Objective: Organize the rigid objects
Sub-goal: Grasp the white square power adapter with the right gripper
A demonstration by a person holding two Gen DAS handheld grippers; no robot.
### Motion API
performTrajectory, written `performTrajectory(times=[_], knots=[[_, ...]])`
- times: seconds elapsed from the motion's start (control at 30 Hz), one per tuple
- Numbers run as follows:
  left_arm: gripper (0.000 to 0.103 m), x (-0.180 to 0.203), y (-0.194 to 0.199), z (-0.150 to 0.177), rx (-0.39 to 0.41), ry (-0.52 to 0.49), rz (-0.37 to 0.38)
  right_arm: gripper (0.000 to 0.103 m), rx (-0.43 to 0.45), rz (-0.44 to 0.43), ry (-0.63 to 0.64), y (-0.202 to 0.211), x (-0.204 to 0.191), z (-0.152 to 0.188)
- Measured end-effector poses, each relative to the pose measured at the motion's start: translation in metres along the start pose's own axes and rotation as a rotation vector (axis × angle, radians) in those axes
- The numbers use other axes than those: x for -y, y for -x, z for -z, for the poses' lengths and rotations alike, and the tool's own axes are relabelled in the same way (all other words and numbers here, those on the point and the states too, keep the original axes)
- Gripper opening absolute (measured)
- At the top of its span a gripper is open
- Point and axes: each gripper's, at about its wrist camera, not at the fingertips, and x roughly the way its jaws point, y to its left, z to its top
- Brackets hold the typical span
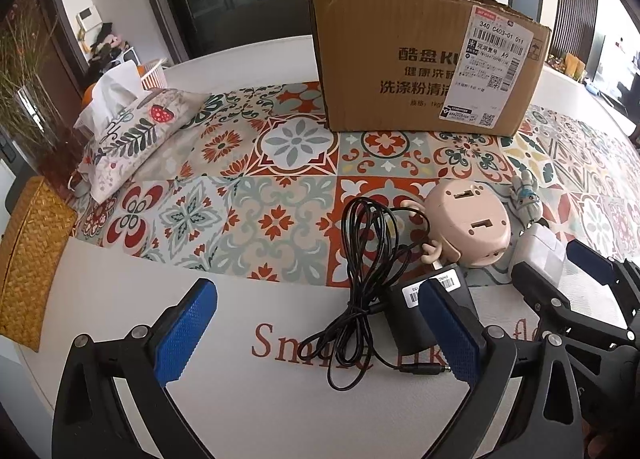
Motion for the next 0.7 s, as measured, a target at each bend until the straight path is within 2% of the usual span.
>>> performTrajectory(times=[0.2, 0.37, 0.47, 0.7], knots=[[0.102, -0.003, -0.005, 0.002, -0.011, 0.014, -0.001, 0.064, -0.010, -0.013, -0.008, -0.012, 0.000, 0.002], [0.102, -0.004, -0.007, 0.004, -0.015, 0.023, 0.002, 0.064, -0.011, -0.002, 0.000, -0.018, -0.003, 0.003], [0.102, -0.004, -0.008, 0.005, -0.014, 0.020, -0.001, 0.059, -0.006, 0.010, 0.005, -0.019, -0.003, 0.004], [0.102, -0.003, -0.001, 0.010, -0.012, 0.002, -0.006, 0.058, 0.001, 0.010, 0.007, -0.017, -0.001, 0.006]])
